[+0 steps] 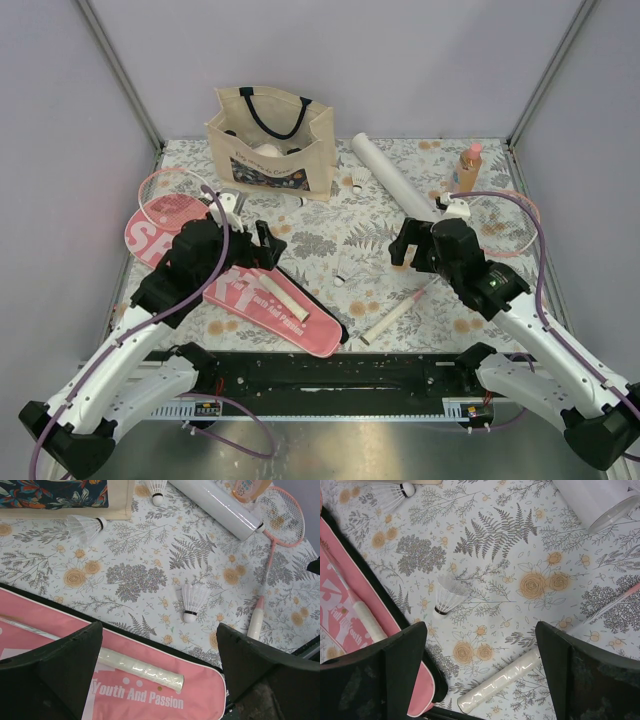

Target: Pack up the badminton gear

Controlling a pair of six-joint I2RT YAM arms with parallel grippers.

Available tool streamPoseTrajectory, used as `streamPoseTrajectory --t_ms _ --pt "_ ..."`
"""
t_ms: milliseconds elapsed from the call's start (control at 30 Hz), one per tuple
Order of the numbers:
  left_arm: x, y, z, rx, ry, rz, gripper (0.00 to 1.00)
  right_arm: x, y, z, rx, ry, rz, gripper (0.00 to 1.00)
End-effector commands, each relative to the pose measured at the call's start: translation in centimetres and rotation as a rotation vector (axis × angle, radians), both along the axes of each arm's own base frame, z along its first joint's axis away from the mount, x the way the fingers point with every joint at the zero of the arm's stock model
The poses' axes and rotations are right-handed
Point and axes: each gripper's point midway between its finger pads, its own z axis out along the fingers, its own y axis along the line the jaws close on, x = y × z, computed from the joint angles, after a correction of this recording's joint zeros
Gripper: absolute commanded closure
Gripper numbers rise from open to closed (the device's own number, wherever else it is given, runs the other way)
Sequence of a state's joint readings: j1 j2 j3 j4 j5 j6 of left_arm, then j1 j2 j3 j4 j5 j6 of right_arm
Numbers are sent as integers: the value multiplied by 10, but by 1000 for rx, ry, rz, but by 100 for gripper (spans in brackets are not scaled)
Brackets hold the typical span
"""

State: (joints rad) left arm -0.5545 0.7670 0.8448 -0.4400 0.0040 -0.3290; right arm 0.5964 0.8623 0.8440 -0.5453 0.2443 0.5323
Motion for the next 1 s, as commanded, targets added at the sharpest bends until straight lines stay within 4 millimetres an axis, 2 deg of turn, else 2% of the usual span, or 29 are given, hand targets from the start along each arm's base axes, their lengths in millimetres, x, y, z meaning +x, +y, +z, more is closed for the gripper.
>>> streamPoseTrajectory --t_ms 0,167,267,333,400,433,500,600,767,933,967 --pt "4 5 32 -38 -99 34 1 15 -2 28 30 -84 -53 1" --pt "2 8 36 -59 -114 49 1 40 -26 53 -98 -206 -162 1" --pt "-1 7 41 -73 -134 35 1 60 -22 63 -278 -305 -54 1" --pt "-3 8 45 -89 -143 39 1 79 -29 67 -418 -340 -68 2" --pt "-5 9 49 -110 -152 44 1 99 -38 63 -575 -299 -48 2" --pt "-5 10 50 -118 -158 45 1 112 -43 49 -653 -237 -35 2" --pt "-7 11 51 -131 -170 46 1 134 -52 40 -741 -170 -25 1" --pt "-9 12 54 -146 -188 46 1 162 -55 19 -832 -82 36 1" --pt "-9 12 53 -128 -202 37 1 193 -57 -21 -808 53 149 8" --pt "-12 10 52 -112 -232 2 1 215 -54 -55 -818 118 264 8" --pt "-12 10 54 -110 -246 0 1 219 -54 -67 -829 144 300 8"
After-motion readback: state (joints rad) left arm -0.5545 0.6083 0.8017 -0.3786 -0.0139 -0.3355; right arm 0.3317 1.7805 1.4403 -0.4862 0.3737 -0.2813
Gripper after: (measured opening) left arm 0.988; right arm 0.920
